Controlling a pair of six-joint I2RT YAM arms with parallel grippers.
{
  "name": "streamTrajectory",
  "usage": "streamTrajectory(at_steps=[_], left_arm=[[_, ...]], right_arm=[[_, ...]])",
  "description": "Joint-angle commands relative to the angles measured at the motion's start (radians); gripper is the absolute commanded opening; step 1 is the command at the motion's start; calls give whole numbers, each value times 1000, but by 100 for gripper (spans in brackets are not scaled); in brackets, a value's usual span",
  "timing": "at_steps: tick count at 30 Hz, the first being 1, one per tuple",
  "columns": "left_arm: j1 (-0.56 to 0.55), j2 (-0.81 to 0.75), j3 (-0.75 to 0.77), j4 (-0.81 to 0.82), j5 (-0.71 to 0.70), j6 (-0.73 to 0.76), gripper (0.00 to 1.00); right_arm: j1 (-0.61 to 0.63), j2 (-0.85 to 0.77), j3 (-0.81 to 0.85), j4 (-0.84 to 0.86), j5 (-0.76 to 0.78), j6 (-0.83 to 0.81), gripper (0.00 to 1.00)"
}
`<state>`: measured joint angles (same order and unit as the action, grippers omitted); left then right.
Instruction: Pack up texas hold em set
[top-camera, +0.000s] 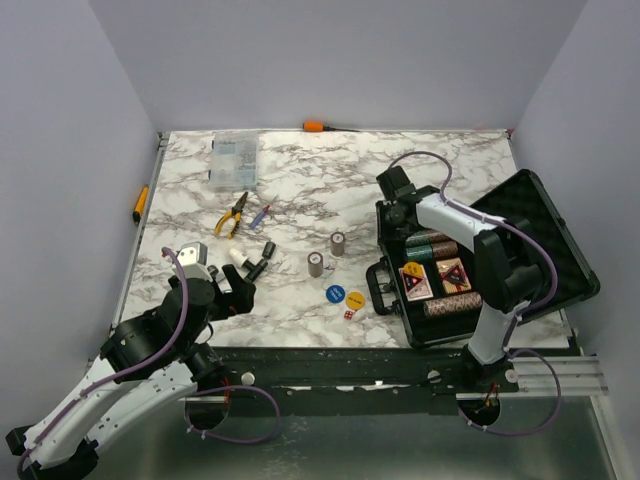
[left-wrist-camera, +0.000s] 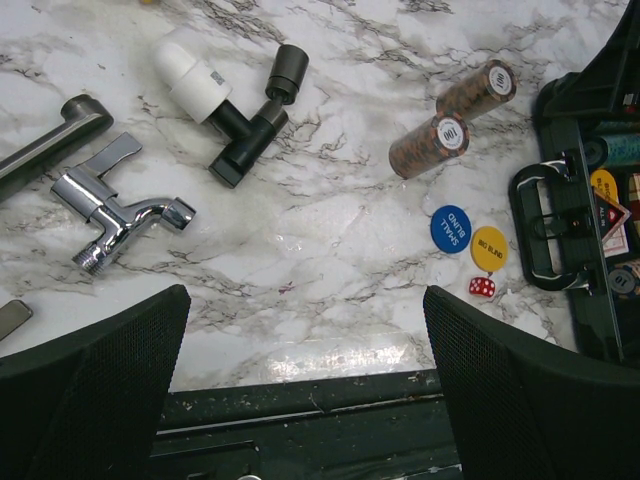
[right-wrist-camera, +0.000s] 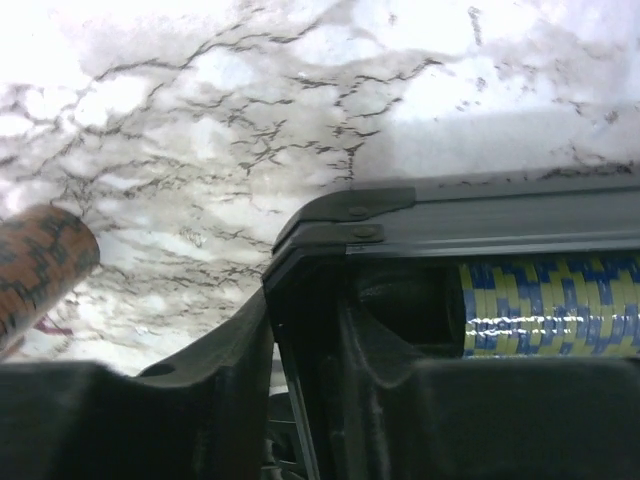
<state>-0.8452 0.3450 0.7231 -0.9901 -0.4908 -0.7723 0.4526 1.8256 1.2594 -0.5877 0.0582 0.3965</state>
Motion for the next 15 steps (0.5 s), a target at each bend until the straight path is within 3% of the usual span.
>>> streamTrajectory(at_steps=[1,9,15], left_arm=[[8,-11,-10,7,-12,18,99],[22,-9,-12,8,-11,21,99],[28,-19,-13,8,-15,21,99]], right_arm=[[9,50,46,23,37,-37,26],[10,110,108,62,36,-126,2],[12,169,181,93,31,-213,1]])
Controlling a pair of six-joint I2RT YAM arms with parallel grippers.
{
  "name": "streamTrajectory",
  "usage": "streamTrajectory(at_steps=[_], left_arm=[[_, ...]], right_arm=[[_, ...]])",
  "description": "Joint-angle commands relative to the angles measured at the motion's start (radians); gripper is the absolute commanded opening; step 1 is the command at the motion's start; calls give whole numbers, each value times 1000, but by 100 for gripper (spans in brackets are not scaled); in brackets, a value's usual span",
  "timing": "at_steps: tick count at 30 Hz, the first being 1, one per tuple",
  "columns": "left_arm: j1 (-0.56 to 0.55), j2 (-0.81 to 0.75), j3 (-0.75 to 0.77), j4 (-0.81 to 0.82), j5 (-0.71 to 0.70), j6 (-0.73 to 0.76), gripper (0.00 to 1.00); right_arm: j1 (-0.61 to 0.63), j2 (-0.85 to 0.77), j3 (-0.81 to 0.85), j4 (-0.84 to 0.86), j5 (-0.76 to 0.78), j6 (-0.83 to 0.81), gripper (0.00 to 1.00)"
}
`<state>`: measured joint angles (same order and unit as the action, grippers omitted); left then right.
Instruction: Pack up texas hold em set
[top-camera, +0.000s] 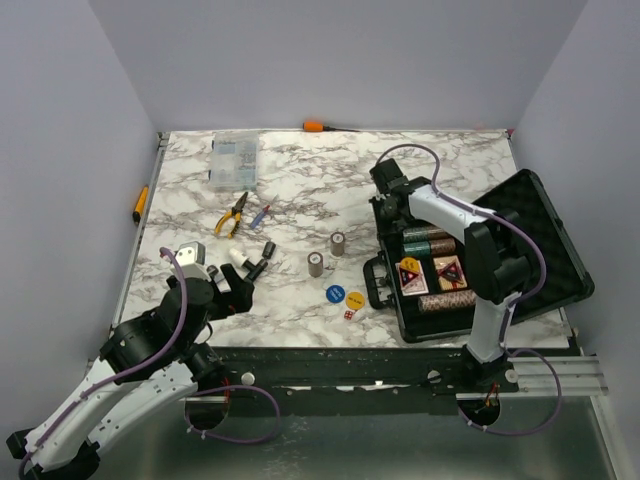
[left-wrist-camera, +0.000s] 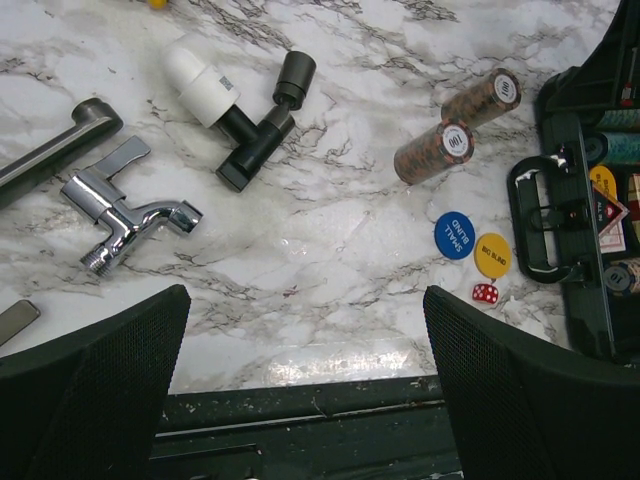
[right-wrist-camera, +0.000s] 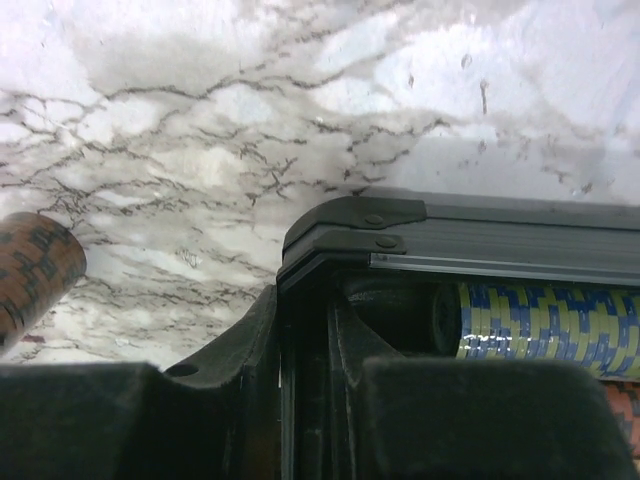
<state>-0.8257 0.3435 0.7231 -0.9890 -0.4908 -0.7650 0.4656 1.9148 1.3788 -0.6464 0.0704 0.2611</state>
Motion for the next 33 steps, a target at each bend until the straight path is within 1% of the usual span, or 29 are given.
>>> streamTrajectory(at_steps=[1,11,17,20,23,24,25,26,27,29,31,33], left_arm=[[10,-17,-13,7,-14,13,99],[28,-14,-13,7,-15,13,99],[31,-7,-12,7,-17,13,99],[31,-8,-13,7,-17,13,99],[33,-3,-12,6,-17,12,99],[34,-1,-13,7,-18,11,99],[36,2,-11,6,-19,10,99],[39,7,-11,6,-17,11,99],[40,11,-9,6,-16,11,99],[43,13,-9,5,-15,9,99],[45,9,-9,3,-15,9,99],[44,4,-10,4,-15,8,99]], right_arm=[[0,92,79,158,18,-85,1],[24,219,286,194,-5,-195,1],[34,282,362,212,-36,-222,1],[39,280,362,205,-28,-215,1],[43,232,321,209,28,-200,1],[43,208,303,214,48,-197,2],[44,185,288,221,64,-194,5],[44,161,276,226,71,-192,10],[43,142,270,225,74,-190,17],[43,108,272,215,75,-181,34],[43,79,282,196,74,-173,44],[44,55,297,172,78,-168,50]])
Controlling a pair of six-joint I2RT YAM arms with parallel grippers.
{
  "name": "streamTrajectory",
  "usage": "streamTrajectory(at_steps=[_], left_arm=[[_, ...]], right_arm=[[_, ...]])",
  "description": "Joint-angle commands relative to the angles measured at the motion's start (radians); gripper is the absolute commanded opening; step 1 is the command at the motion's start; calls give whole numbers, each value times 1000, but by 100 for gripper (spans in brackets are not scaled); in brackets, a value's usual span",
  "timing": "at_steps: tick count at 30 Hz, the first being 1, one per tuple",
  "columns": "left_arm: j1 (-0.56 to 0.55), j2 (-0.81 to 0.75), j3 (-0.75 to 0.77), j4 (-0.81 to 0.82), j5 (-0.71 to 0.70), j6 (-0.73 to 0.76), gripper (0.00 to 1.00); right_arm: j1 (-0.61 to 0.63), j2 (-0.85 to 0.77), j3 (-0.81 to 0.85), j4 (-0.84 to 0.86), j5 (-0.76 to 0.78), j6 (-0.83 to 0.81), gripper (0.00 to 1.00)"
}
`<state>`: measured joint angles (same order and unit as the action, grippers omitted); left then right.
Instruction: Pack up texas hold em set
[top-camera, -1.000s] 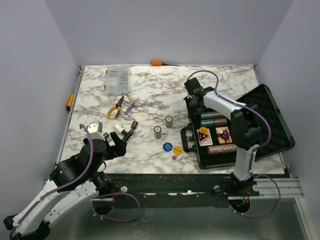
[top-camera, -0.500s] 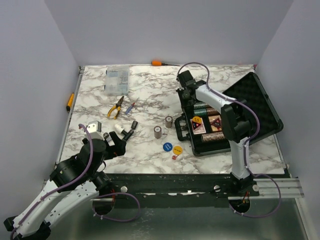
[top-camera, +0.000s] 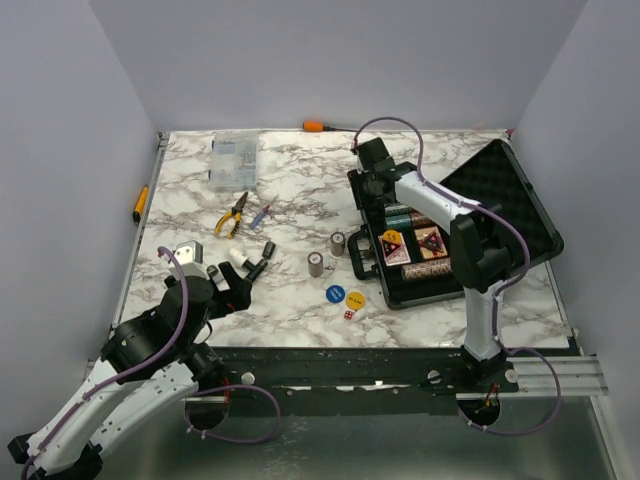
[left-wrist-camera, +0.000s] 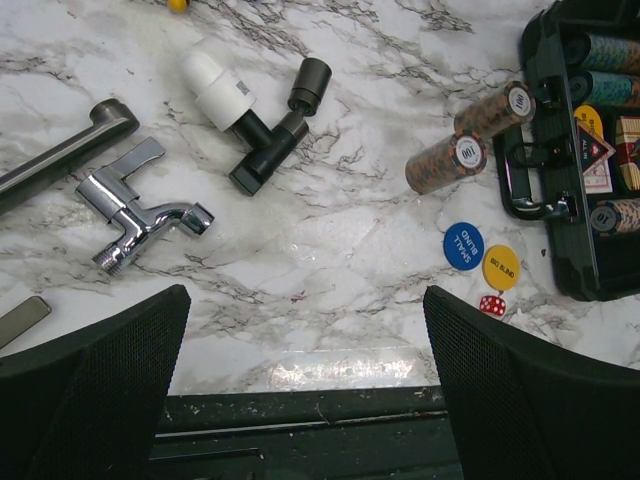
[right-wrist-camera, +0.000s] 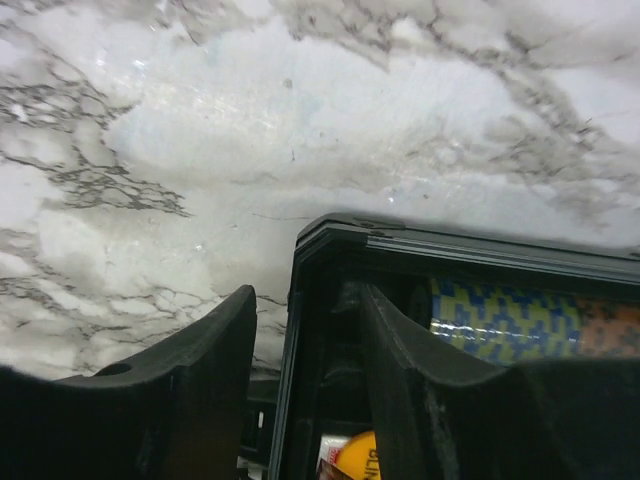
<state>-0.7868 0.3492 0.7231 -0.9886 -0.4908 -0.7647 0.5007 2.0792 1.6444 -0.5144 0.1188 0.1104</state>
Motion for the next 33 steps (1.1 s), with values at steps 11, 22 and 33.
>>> streamTrajectory(at_steps=[11,22,33], left_arm=[[6,-2,-11,5,-8,8,99],[6,49,-25,85,96,103,99],[6,385,80,228,265,210,95]], right_arm=[[8,-318,38,-170,-11,86,65],[9,-758,-330,-219,-78,296,77],[9,-1001,-432,-358,-37,485,85]])
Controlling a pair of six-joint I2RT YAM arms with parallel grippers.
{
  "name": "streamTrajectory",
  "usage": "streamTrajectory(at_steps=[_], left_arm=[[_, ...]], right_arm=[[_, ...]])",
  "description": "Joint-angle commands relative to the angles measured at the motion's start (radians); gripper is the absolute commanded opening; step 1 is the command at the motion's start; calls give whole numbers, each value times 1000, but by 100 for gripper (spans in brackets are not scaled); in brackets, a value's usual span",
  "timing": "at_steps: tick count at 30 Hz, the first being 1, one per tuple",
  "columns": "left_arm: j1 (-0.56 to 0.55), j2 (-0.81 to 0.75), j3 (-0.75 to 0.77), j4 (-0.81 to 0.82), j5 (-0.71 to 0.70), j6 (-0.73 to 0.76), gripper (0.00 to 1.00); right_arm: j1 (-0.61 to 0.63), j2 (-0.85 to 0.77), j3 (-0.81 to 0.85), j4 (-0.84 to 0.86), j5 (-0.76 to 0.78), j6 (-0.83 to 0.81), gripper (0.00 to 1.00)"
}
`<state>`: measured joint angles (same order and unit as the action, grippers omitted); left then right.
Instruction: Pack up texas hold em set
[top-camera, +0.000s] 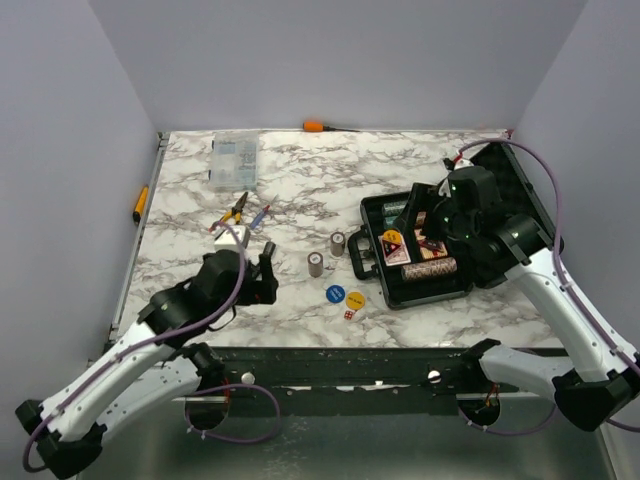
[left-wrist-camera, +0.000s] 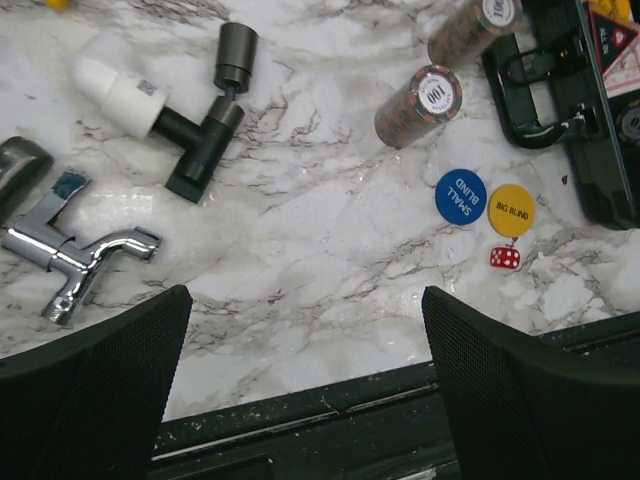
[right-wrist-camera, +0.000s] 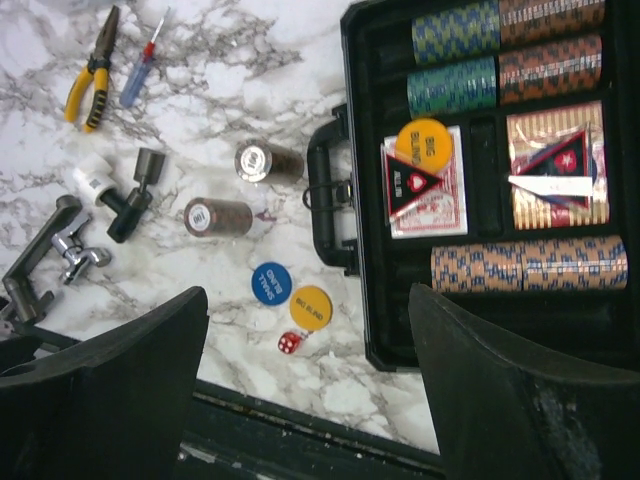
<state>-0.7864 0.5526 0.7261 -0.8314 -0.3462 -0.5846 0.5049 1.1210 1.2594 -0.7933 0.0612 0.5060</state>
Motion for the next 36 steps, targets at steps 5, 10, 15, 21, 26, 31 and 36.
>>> streamTrajectory(at_steps=[5,10,15,21,26,31,36], left_arm=[[2,409,179,134,202,100,92],[-10,610,305,132,286,172,93],[-13,784,407,113,291,200,93],[-13,962,511,66,260,233,91],[-11,1065,579,47,286,261,82],[4,1136,642,7,276,264,80],[40,1178,642,-9,304,259,77]], right_arm=[[5,-69,-15,-163,27,136,85],[4,-120,-5,-193,33,140,84],[5,-147,4,-239,54,130,84],[6,-175,19,-270,52,135,84],[5,-181,20,-273,35,137,84],[5,-178,15,-275,22,138,84],[5,-181,18,-279,14,132,83]])
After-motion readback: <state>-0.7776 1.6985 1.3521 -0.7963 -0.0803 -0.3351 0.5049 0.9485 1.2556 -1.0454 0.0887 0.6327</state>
